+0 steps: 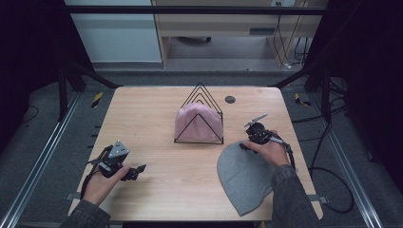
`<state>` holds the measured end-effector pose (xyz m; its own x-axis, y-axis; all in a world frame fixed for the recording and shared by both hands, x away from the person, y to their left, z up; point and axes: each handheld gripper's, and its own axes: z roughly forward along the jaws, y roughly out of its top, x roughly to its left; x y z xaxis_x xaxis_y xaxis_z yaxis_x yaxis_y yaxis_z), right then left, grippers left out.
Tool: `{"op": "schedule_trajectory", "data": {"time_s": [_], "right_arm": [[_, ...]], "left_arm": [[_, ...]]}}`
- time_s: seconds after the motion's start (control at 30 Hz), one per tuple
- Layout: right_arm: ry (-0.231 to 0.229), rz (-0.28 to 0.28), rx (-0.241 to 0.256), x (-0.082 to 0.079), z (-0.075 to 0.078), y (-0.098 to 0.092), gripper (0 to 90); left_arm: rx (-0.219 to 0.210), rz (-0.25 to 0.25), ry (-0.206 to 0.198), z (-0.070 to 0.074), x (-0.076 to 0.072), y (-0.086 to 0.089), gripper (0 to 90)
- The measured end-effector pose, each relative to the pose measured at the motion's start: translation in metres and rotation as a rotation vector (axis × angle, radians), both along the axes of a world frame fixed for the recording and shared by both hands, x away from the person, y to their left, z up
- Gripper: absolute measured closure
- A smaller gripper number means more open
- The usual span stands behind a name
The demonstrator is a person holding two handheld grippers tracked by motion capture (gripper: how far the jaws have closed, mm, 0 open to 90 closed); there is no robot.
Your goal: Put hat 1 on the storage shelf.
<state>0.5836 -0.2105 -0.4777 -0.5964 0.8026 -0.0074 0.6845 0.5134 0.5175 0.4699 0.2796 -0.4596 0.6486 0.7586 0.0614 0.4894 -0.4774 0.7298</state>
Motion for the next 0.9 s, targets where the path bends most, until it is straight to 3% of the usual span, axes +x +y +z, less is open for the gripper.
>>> {"op": "schedule_trajectory", "data": {"time_s": [0.33,0.6,0.7,0.9], "right_arm": [[0.006,0.026,-0.021,-0.001,0.000,-0.002,56.4],[0.042,0.064,0.003,-0.009,0.002,0.000,81.3],[0.052,0.059,0.021,-0.015,0.003,0.001,84.7],[0.010,0.090,0.062,-0.033,0.028,0.000,85.0]], "left_arm": [[-0.004,0.014,0.002,0.000,0.001,0.002,8.6],[0.006,0.020,0.014,-0.003,0.002,0.002,8.6],[-0.012,0.009,0.024,-0.004,0.003,0.003,8.5],[-0.062,-0.002,0.048,-0.006,0.005,0.006,8.3]]}}
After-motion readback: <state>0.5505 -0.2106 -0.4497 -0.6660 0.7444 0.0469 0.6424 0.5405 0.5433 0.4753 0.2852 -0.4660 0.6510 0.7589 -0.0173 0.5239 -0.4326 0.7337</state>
